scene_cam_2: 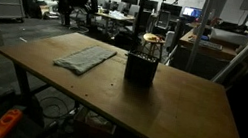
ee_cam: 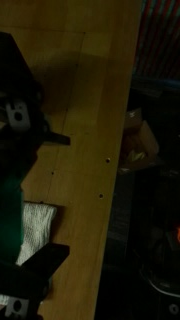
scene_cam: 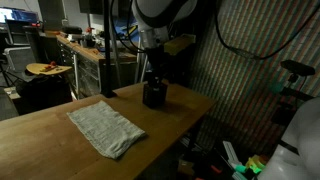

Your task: Put the towel on the table into the box

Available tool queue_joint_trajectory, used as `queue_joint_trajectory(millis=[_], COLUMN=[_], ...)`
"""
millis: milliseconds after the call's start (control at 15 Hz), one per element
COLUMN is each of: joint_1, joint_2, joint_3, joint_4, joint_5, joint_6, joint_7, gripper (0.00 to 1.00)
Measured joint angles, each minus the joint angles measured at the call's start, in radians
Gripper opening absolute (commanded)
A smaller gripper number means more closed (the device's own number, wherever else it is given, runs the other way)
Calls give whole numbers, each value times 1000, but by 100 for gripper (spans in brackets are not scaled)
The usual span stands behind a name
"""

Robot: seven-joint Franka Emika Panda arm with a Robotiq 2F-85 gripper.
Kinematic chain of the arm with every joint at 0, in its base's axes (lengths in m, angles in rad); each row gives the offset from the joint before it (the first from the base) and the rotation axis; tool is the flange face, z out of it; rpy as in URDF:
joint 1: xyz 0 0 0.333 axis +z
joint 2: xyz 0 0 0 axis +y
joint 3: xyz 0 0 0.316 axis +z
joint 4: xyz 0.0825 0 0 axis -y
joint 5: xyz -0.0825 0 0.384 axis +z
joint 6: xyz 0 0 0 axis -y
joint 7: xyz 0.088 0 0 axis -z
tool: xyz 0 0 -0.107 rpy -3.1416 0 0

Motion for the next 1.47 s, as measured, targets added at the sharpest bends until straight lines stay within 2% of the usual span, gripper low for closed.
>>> queue_joint_trajectory(millis=[1267,1467], joint_1=[11,37], joint_2=[5,23], joint_3=[-6,-7], joint_4=[6,6], joint_5=[1,20], joint_6=[2,58], joint_7=[-1,-6], gripper=[100,100])
